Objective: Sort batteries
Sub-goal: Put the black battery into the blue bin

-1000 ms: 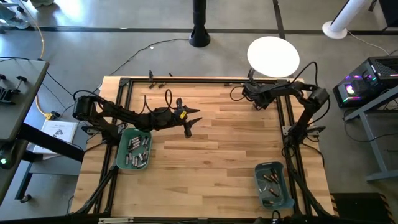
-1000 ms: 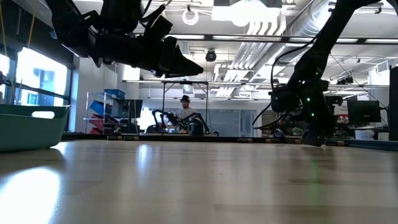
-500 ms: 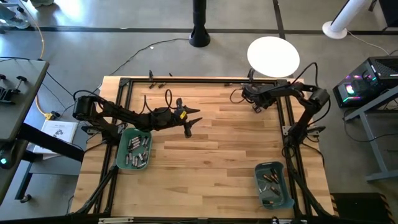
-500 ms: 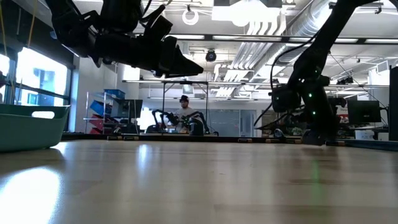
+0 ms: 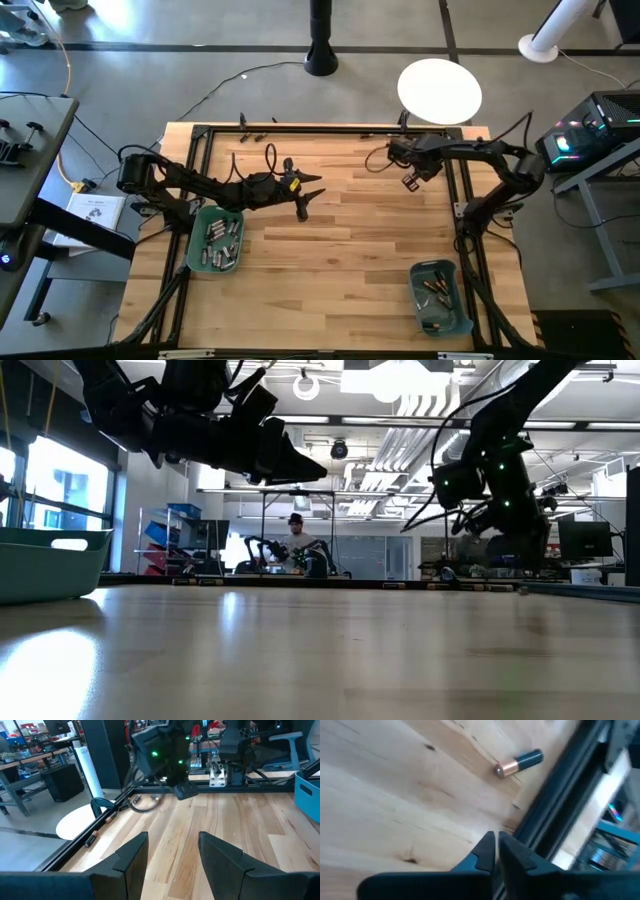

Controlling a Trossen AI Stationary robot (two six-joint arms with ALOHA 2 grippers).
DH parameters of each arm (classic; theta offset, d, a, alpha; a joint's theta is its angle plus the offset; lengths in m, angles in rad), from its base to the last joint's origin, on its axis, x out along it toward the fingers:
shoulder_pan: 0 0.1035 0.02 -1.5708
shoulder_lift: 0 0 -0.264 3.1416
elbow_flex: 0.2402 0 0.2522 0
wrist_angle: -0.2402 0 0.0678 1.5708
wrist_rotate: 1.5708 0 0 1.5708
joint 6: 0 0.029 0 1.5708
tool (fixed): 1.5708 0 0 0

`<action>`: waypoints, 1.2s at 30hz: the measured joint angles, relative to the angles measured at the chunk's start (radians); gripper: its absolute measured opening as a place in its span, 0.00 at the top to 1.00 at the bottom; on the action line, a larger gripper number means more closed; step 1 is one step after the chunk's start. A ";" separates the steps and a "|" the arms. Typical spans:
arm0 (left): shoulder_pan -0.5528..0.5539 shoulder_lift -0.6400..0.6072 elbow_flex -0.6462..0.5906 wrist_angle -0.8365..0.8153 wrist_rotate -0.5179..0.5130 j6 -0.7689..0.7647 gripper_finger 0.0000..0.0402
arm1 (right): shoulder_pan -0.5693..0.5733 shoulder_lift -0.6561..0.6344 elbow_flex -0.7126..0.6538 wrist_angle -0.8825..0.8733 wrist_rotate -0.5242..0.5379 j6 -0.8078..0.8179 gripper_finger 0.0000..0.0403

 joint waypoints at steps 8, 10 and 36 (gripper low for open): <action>0.000 0.000 0.000 0.000 0.000 -0.003 0.58 | -0.128 -0.003 0.000 0.300 -0.187 -0.050 0.61; 0.000 0.000 0.000 0.000 0.000 -0.017 0.58 | -0.144 -0.003 0.000 0.360 -0.188 -0.009 0.52; -0.003 0.000 0.000 -0.001 0.019 -0.035 0.58 | -0.234 0.161 0.008 0.725 -0.075 0.357 0.48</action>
